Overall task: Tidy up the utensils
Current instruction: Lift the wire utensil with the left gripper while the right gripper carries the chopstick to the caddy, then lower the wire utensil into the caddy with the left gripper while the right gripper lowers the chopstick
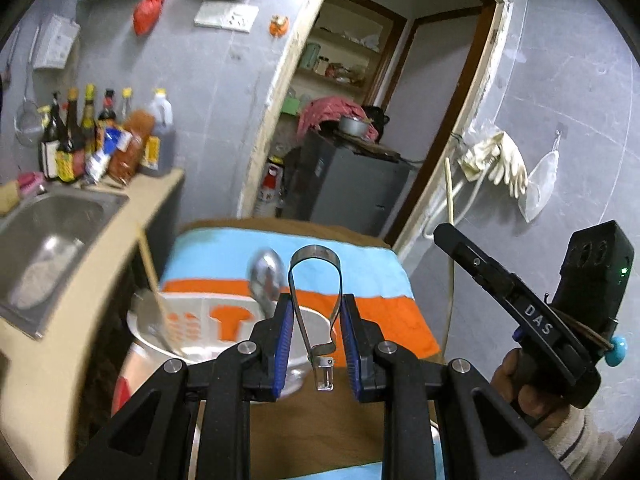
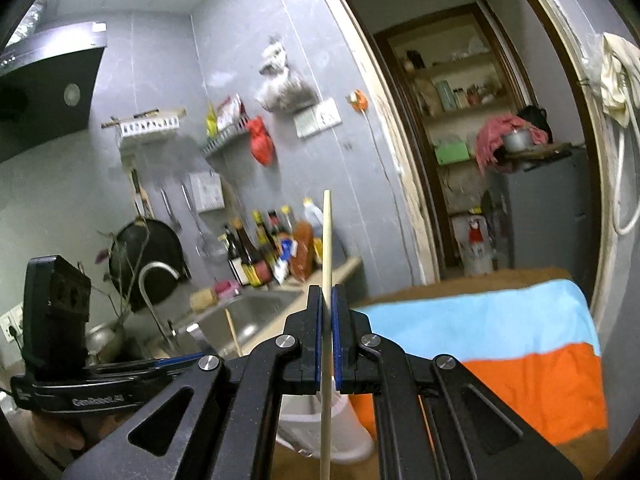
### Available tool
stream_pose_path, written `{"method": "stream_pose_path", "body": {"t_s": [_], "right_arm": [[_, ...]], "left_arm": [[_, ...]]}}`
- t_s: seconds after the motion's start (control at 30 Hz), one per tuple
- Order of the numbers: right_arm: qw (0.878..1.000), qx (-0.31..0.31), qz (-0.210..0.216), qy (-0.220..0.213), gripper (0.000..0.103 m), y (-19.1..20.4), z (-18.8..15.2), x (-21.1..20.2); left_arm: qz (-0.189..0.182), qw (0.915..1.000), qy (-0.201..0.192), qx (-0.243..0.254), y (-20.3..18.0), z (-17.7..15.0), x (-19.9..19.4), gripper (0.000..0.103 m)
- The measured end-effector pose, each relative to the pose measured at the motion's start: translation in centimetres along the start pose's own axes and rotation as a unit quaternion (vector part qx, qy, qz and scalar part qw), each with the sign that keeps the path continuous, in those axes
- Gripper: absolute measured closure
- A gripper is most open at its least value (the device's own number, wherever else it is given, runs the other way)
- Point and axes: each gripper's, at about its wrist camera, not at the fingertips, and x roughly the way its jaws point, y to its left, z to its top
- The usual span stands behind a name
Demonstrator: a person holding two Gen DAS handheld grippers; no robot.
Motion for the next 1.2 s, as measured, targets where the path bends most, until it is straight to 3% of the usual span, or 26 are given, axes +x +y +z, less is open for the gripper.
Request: {"method": "stream_pose_path", "body": {"t_s": [0.4,0.7,1.2], "right_arm": [[0.998,0.002,0.002,-0.069,0.099,4.7,0.5,5.5],[0.996,-0.007,-0.009,-0.093,0.099,4.0,-1.7,8.5],[0.993,-0.031,-0.07,-0.085,0.099,3.0,-4.7,11.3]], "left_arm": [[0.032,0.9986,-0.04,-0.012,6.6,3.7,-3.5,0.081],[0.06,0.9982,-0.01,-0.005,9.7,2.9,-1.1,0.081],[0.072,0.9973,0.008,0.009,9.5,0.6,3.3,0.081]]}}
